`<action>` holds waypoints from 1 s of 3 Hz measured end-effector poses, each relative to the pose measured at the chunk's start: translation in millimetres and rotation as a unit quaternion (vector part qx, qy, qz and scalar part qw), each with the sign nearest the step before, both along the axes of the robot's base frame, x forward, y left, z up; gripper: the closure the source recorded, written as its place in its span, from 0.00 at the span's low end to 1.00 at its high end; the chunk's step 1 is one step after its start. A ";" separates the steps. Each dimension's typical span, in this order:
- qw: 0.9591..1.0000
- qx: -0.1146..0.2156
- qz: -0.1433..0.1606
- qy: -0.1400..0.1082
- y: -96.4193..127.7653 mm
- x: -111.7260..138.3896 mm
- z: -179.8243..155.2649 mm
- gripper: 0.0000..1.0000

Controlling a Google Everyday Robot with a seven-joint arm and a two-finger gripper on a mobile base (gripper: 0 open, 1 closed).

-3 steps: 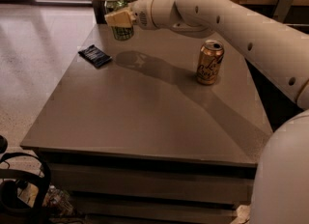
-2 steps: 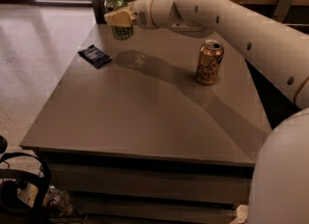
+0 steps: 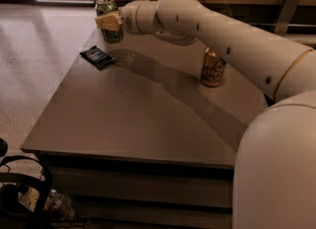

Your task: Move green can near rxbar blueberry

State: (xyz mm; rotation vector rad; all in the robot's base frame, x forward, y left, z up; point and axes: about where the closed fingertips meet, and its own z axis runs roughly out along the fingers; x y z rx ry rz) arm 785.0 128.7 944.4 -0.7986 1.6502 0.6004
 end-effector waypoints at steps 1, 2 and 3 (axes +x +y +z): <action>1.000 -0.002 -0.020 0.000 6.5 7.2 -8.3 1.00; 0.999 -0.004 -0.042 0.005 9.0 21.1 -20.7 1.00; 0.998 -0.004 -0.059 0.009 9.6 32.8 -32.9 1.00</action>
Offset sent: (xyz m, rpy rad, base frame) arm 0.0409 0.0043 -0.0363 -0.0119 0.0205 -0.1489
